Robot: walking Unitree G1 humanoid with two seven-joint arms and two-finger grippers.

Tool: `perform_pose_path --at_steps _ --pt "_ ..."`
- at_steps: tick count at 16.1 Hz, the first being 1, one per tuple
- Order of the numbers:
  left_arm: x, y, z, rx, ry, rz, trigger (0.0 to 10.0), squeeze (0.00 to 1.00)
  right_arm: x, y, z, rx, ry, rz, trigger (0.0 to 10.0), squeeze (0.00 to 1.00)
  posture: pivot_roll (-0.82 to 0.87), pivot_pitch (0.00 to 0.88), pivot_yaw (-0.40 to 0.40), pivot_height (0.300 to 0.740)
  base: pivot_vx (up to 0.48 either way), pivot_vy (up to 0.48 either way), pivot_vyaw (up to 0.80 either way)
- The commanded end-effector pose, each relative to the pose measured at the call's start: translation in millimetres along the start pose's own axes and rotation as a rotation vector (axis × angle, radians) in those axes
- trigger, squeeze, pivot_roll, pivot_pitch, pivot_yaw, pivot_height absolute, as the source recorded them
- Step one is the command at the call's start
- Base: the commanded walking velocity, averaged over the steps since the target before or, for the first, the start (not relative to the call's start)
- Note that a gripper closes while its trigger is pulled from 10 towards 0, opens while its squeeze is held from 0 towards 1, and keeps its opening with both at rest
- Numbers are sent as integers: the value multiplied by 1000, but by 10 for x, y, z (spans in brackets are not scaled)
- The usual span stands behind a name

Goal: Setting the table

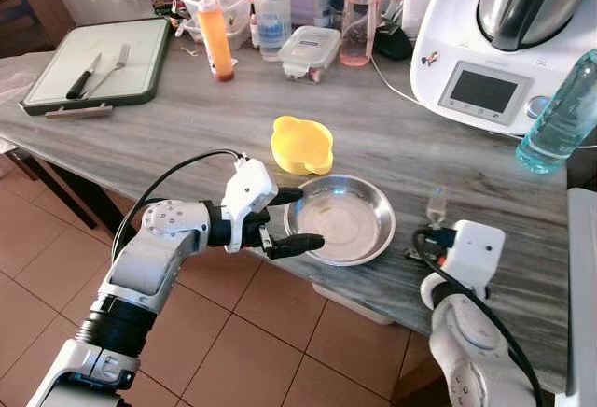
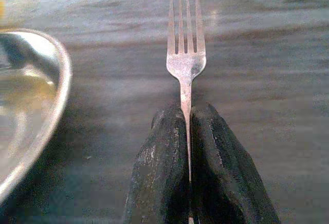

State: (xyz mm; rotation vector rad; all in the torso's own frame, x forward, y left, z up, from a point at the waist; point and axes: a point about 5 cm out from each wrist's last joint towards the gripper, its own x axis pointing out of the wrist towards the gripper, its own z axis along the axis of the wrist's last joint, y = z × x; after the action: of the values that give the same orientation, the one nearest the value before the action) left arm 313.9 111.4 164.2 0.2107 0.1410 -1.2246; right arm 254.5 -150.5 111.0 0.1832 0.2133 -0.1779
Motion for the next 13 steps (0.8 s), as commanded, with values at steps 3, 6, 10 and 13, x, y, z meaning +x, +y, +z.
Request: perform_pose_path --at_steps 3,6,10,13 --pt "2 -2 49 -23 -4 9 10000 0 -40 223 22 76 -23 26 10000 0 81 139 61 740 0 0 0" --pt "33 44 88 -42 -63 110 10000 0 -133 26 150 -107 -152 -50 10000 0 76 134 60 740 0 0 0" --pt "-7 164 206 -58 -226 346 10000 0 -297 -246 346 -231 -316 -148 10000 0 54 111 46 740 0 0 0" --pt "-53 285 217 -85 -298 558 10000 0 -401 -337 504 -327 -411 -184 10000 0 39 98 36 740 0 0 0"
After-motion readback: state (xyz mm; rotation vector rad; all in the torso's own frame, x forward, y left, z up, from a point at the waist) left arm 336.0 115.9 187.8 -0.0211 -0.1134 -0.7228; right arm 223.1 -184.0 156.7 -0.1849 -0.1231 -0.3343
